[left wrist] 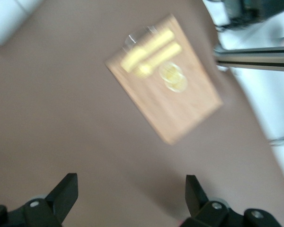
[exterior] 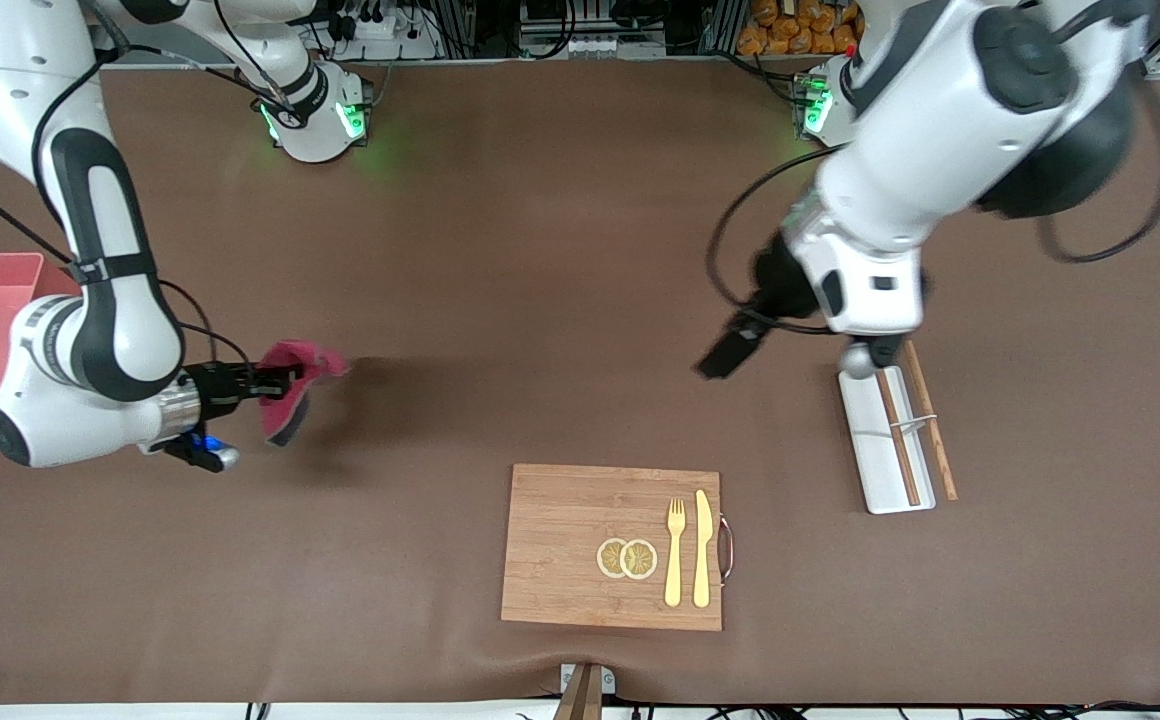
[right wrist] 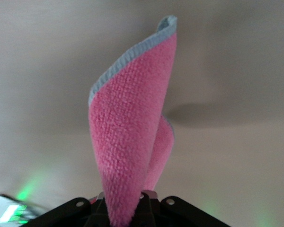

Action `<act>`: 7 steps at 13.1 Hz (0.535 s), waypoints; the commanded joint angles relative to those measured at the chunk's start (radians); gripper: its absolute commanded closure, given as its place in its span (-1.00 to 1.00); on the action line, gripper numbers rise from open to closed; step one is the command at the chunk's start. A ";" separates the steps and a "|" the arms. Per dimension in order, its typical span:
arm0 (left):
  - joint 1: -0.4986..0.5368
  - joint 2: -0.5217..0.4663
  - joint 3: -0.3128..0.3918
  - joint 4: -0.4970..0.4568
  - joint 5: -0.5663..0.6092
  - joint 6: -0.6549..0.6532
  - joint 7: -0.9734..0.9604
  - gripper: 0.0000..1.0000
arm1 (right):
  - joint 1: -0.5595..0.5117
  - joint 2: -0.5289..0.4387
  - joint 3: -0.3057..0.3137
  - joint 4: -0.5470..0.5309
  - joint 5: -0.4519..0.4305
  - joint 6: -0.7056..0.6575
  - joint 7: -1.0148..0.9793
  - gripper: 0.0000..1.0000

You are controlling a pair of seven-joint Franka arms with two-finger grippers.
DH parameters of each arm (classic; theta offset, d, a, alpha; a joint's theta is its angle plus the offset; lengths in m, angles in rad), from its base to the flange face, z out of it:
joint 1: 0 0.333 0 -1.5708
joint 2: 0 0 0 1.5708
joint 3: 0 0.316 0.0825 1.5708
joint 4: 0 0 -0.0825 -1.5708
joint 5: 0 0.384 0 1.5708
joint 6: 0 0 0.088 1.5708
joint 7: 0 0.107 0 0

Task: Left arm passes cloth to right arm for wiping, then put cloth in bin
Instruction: 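Carry the cloth with the right gripper while the left gripper withdraws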

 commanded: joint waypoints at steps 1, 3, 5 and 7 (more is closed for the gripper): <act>0.097 -0.085 -0.005 -0.044 0.080 -0.166 0.355 -1.00 | -0.121 0.011 0.019 0.004 -0.120 0.003 -0.180 1.00; 0.197 -0.139 -0.006 -0.046 0.089 -0.287 0.556 -1.00 | -0.218 0.011 0.019 0.009 -0.230 0.010 -0.320 1.00; 0.298 -0.180 -0.017 -0.046 0.086 -0.318 0.696 -1.00 | -0.305 0.009 0.019 0.025 -0.327 0.051 -0.459 1.00; 0.306 -0.209 0.009 -0.057 0.086 -0.321 0.840 -1.00 | -0.391 0.008 0.019 0.070 -0.424 0.057 -0.562 1.00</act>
